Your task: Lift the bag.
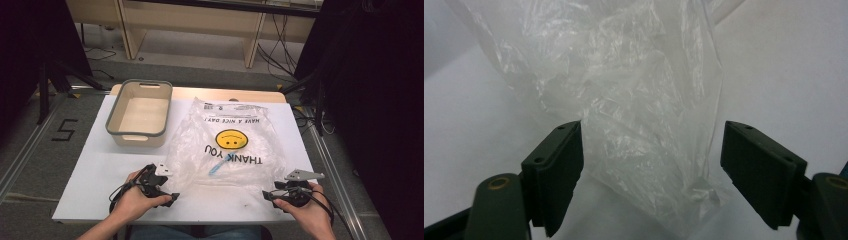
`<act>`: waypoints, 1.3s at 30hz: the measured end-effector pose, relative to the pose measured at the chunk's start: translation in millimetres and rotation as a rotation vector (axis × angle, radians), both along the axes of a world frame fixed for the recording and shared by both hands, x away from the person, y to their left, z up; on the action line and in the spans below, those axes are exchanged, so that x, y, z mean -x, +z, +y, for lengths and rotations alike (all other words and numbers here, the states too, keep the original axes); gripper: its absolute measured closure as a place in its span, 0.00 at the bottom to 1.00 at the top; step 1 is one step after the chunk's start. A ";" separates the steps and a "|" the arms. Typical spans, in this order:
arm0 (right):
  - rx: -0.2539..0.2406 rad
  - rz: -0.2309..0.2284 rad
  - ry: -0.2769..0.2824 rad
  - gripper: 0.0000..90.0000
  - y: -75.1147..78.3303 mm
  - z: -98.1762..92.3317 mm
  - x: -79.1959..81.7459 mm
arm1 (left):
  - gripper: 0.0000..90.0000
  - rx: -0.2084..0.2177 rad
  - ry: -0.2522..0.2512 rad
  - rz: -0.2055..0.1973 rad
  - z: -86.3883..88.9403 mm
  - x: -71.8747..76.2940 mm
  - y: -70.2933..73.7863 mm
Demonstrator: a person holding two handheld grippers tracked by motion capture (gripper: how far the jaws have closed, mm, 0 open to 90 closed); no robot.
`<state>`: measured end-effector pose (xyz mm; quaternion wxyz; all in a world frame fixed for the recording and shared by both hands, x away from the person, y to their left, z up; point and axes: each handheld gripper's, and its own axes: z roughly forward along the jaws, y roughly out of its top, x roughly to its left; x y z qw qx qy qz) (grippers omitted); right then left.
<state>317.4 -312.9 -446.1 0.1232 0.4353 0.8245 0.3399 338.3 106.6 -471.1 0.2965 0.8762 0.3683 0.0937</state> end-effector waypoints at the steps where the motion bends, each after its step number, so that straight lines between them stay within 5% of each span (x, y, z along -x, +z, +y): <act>1: 0.004 0.008 0.006 0.43 -1.9 -0.3 1.7 | 0.28 0.000 0.002 0.004 0.0 0.4 -1.1; 8: 0.033 0.060 0.024 0.45 -14.2 -3.2 6.5 | 0.39 -0.012 -0.005 0.012 -0.2 -0.4 -4.9; 23: 0.128 0.096 0.041 0.52 -23.4 -2.6 8.1 | 0.70 -0.047 -0.031 0.020 -4.5 -3.5 -6.8; 29: 0.192 0.069 0.055 0.65 -23.1 -1.5 8.1 | 0.81 -0.050 -0.031 0.022 -6.4 -3.7 -6.4; 39: 0.177 0.066 0.036 0.85 -23.5 -8.4 4.4 | 0.90 -0.052 -0.042 0.021 -7.8 -4.4 -6.3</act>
